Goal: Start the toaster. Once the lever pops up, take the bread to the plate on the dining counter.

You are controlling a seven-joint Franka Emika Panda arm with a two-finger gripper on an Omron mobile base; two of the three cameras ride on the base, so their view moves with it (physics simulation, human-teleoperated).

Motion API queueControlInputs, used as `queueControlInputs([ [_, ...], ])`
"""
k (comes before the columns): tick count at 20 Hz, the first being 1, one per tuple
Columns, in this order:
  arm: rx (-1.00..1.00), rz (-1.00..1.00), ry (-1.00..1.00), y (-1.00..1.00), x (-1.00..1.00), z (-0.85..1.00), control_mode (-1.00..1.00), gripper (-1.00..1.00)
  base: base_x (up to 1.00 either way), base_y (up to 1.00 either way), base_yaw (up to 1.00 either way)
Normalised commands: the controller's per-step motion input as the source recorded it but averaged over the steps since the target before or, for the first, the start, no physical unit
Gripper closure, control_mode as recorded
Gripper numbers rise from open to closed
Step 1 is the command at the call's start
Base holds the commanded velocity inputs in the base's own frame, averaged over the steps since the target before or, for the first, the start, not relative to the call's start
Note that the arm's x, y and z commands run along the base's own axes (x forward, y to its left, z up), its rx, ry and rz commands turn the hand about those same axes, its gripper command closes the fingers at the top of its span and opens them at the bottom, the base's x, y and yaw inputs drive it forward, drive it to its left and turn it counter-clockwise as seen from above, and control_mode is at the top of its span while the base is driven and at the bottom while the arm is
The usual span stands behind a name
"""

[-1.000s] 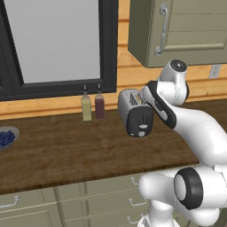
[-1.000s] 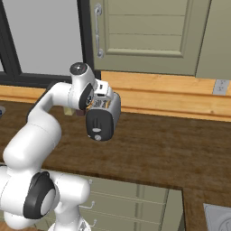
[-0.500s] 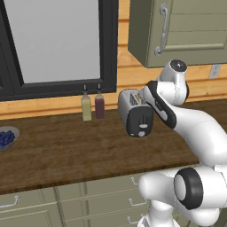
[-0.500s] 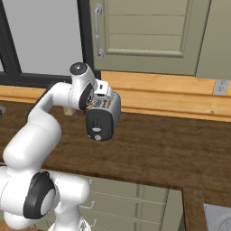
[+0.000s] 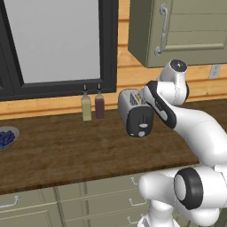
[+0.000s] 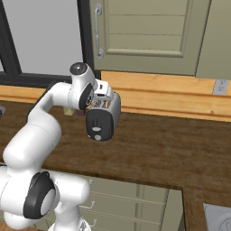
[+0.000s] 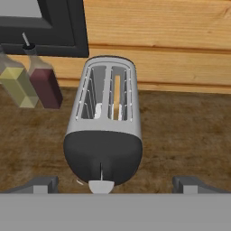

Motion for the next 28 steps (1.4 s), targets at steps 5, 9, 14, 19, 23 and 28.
queueControlInputs([
  [5, 0.0, 0.0, 0.0, 0.0, 0.0, 0.0, -1.0, -1.0, 0.0, 0.0, 0.0],
  [9, 0.0, 0.0, 0.0, 0.0, 0.0, 0.0, -1.0, -1.0, 0.0, 0.0, 0.0],
  [14, 0.0, 0.0, 0.0, 0.0, 0.0, 0.0, -1.0, -1.0, 0.0, 0.0, 0.0],
  [19, 0.0, 0.0, 0.0, 0.0, 0.0, 0.0, -1.0, -1.0, 0.0, 0.0, 0.0],
  [23, 0.0, 0.0, 0.0, 0.0, 0.0, 0.0, -1.0, -1.0, 0.0, 0.0, 0.0],
  [28, 0.0, 0.0, 0.0, 0.0, 0.0, 0.0, -1.0, -1.0, 0.0, 0.0, 0.0],
])
